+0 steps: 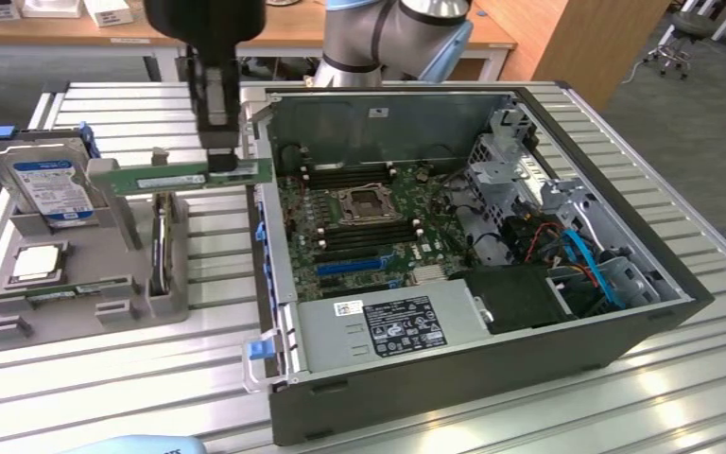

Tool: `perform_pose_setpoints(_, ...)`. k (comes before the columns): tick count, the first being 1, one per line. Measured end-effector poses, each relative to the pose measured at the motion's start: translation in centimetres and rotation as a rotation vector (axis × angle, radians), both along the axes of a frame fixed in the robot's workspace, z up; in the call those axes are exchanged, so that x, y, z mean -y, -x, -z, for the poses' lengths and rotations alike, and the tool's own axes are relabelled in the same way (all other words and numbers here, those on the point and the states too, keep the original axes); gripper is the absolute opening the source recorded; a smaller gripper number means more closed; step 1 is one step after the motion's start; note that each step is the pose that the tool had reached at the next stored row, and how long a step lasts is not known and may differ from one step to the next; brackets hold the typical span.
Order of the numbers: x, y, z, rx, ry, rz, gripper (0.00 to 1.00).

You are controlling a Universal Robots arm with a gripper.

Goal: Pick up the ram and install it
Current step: 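Pick up the ram and move it above insertion slot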

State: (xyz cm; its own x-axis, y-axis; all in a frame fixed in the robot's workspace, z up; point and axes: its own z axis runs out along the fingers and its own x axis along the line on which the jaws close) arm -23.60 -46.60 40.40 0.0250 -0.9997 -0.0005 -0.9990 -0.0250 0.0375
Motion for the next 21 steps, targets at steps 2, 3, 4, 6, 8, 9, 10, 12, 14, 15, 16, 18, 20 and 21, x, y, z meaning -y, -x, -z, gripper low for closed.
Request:
perform_pose_setpoints(2, 0.00, -0.9, 0.00, 0.0000, 0.0000, 0.000, 0.11)
perform_pose_setpoints(3, 0.00, -1.3, 0.00, 0.0000, 0.0000, 0.000, 0.11)
perform_pose_setpoints(4, 0.00, -1.7, 0.00, 0.0000, 0.0001, 0.000, 0.11)
perform_pose_setpoints(6, 0.00, -2.5, 0.00, 0.0000, 0.0001, 0.000, 0.11)
perform_pose_setpoints(8, 0.00, -3.3, 0.00, 0.0000, 0.0000, 0.000, 0.11)
perform_pose_setpoints(9, 0.00, -3.7, 0.00, 0.0000, 0.0000, 0.000, 0.11)
perform_pose_setpoints(10, 0.00, -4.1, 0.01, 0.0001, -0.0001, 0.000, 0.11)
perform_pose_setpoints(12, 0.00, -4.8, 0.00, 0.0000, 0.0000, 0.000, 0.11)
perform_pose_setpoints(14, 0.00, -5.4, 0.00, 0.0000, 0.0000, 0.000, 0.11)
perform_pose_setpoints(15, 0.00, -5.8, 0.00, 0.0000, 0.0000, 0.000, 0.11)
perform_pose_setpoints(16, 0.00, -6.1, 0.00, 0.0000, 0.0000, 0.000, 0.11)
perform_pose_setpoints(18, 0.00, -6.8, 0.00, 0.0000, 0.0000, 0.000, 0.11)
perform_pose_setpoints(20, 0.00, -7.4, 0.00, 0.0000, 0.0000, 0.000, 0.11)
perform_pose_setpoints(21, 0.00, -7.7, 0.00, 0.0000, -0.0001, 0.000, 0.11)
